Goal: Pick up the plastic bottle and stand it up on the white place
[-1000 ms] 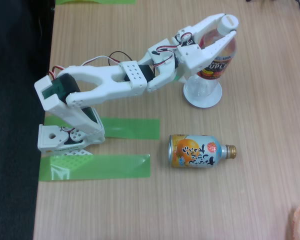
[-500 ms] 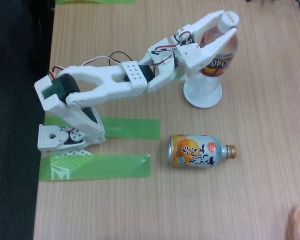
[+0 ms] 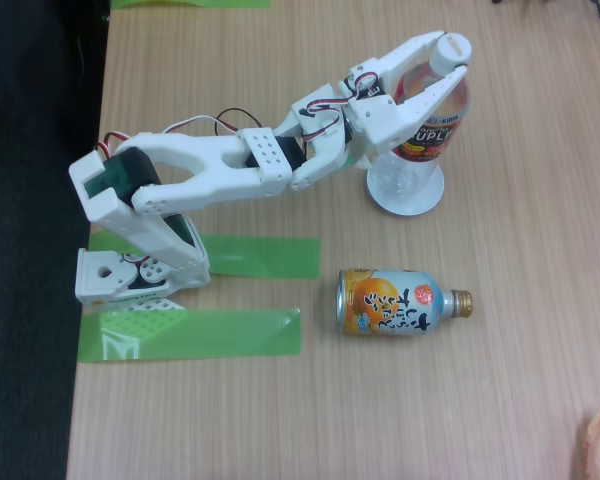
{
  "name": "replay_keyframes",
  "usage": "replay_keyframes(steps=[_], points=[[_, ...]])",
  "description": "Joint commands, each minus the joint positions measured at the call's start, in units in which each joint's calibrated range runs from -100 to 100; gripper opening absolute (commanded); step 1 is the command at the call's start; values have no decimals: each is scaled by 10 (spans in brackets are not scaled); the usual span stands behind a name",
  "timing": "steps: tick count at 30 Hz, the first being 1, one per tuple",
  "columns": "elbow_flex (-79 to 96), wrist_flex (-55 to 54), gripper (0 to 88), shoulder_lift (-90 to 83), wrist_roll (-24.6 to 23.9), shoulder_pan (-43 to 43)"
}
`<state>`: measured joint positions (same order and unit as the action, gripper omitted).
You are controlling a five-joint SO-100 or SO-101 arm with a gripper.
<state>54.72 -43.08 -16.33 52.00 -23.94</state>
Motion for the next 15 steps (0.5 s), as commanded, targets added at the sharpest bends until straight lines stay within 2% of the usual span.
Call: replay_keyframes(steps=[1, 15], points=[[-5, -11, 76, -2, 2, -2], [-2, -11, 76, -2, 2, -1]])
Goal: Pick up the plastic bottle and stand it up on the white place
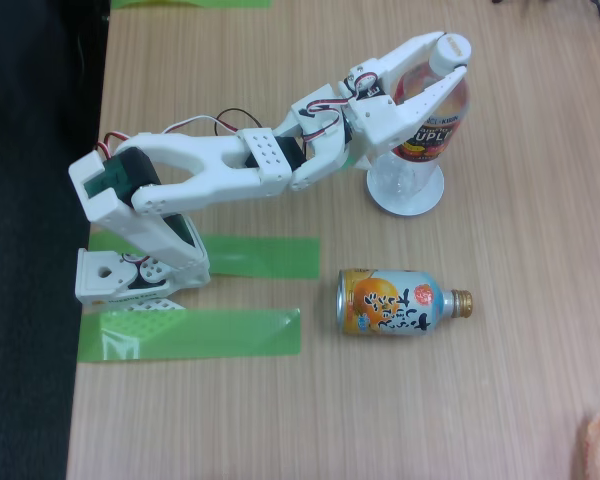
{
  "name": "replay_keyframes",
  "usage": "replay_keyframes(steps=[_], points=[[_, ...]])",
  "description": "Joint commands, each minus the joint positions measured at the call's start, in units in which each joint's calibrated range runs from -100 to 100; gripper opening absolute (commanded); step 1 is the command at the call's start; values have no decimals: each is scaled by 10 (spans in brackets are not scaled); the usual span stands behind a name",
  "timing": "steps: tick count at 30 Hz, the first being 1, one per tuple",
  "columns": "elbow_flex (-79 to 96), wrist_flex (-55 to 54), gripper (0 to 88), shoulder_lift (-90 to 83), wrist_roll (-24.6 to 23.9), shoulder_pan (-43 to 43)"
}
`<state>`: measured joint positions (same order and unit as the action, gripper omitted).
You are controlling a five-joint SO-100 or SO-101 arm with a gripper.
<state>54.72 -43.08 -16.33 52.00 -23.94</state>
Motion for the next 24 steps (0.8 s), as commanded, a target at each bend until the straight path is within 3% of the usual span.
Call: replay_keyframes(steps=[1, 24], points=[[-2, -11, 77, -2, 2, -1], [14, -37, 77, -1, -1, 2]])
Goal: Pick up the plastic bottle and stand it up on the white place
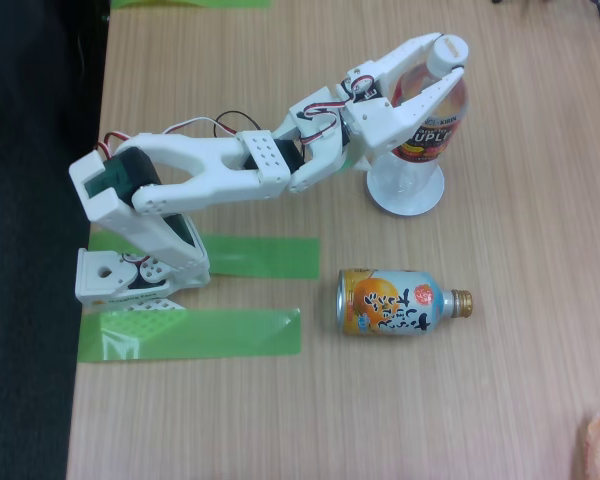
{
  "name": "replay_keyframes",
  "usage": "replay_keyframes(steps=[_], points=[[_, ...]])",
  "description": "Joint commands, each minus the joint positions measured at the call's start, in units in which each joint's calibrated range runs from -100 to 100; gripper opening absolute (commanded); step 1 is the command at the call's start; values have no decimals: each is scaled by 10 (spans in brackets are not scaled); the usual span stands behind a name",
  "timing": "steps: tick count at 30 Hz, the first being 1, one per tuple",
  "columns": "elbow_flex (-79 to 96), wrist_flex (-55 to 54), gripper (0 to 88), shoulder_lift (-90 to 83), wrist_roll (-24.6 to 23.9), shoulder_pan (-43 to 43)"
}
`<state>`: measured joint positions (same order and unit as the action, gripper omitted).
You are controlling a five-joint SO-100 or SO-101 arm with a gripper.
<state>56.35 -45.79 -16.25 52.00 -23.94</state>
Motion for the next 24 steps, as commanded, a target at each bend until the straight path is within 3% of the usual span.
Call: replay_keyframes(steps=[1, 6, 12, 24], points=[[-2, -10, 78, -2, -1, 2], [-2, -11, 88, -2, -2, -4], [-1, -11, 191, -2, -2, -4], [-2, -12, 191, -2, -2, -1]])
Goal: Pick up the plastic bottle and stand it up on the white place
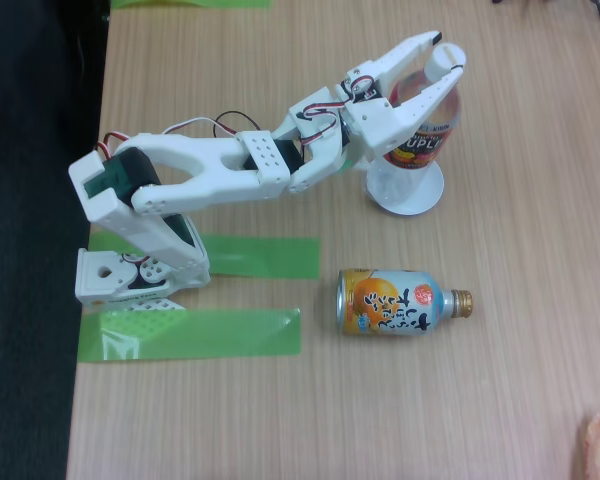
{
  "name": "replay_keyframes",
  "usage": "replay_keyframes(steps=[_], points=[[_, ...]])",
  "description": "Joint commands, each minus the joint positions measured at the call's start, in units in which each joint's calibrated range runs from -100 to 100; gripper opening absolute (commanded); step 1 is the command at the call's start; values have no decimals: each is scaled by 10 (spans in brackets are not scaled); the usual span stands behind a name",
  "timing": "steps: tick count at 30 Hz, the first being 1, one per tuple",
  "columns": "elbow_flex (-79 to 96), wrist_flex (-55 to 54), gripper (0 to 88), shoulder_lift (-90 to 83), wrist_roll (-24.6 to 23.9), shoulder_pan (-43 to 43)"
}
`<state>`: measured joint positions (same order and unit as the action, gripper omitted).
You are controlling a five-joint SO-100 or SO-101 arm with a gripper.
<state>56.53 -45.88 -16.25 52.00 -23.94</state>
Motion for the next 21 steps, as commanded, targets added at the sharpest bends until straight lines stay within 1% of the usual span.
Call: replay_keyframes(steps=[1, 13, 15, 19, 21], points=[[-4, -11, 191, -2, -2, 0], [-3, -11, 202, -2, -3, 2], [-3, -11, 235, -3, -3, 2], [-2, -11, 350, -3, -19, 2], [-2, -11, 371, -3, -21, 2]])
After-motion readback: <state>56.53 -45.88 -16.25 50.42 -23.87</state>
